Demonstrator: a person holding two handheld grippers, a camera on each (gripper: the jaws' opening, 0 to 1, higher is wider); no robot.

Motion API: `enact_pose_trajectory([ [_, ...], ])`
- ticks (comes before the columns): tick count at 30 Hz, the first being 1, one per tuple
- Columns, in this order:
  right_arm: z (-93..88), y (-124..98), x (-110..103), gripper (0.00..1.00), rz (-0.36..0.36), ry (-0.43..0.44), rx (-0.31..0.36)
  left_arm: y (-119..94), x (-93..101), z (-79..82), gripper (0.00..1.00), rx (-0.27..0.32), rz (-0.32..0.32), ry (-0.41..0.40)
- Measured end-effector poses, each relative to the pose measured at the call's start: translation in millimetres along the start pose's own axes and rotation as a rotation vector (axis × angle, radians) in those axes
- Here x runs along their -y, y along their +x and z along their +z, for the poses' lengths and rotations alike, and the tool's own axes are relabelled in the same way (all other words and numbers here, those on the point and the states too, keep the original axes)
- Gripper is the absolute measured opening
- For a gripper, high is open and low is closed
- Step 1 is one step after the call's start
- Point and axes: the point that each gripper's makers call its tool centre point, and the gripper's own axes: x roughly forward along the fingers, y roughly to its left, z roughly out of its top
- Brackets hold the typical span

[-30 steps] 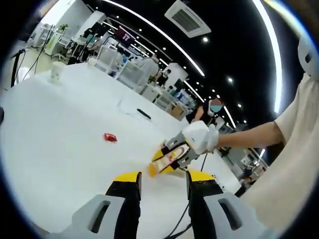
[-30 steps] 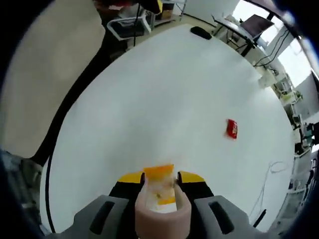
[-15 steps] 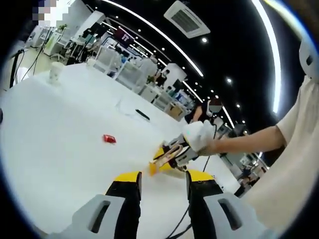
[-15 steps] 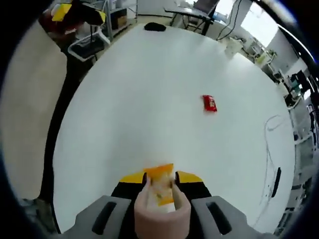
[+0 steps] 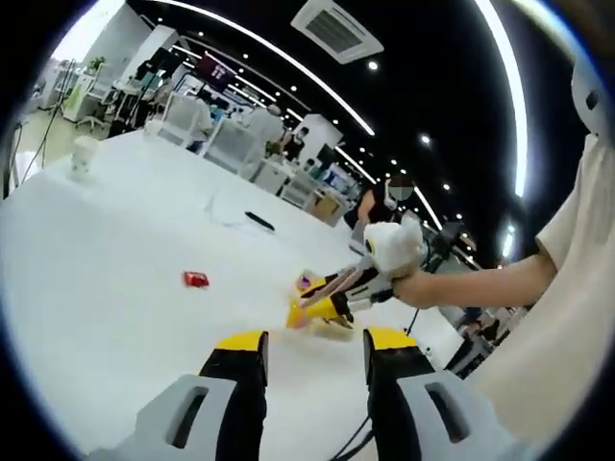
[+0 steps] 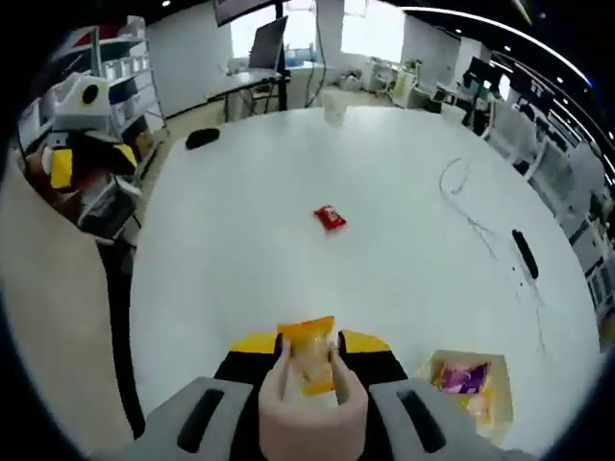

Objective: Place the target food into the container with the food tongs after gripping and lifting it, then release it inside without dropping or visibly crushing the food.

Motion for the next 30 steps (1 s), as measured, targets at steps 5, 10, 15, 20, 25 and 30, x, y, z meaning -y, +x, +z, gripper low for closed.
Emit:
enact_pose_trajectory([
  [5,-4.7,-10.5,2.2,0.21,-0.034,0.019,0.013,4.2,5.4,2.2,0.41,-0.014,-0.025,0.020],
  [10,-1.9,-21.3,11.0,0.22,-0.082,0.100,0.066,4.9,8.4,1.4,0.42,-0.027,-0.037,0.029],
  [15,2.3,-33.0,15.6,0.22,-0.116,0.194,0.123,3.2,12.4,-0.3,0.42,-0.040,-0.051,0.035],
  [20,9.1,-43.0,22.6,0.22,-0.155,0.267,0.180,5.4,13.5,-2.3,0.43,-0.054,-0.064,0.037],
  [25,14.2,-57.9,34.7,0.22,-0.194,0.342,0.250,10.5,19.0,1.1,0.44,-0.067,-0.087,0.060],
  [30,8.5,-73.0,42.9,0.22,-0.238,0.370,0.270,13.7,22.5,1.5,0.44,-0.076,-0.106,0.074],
])
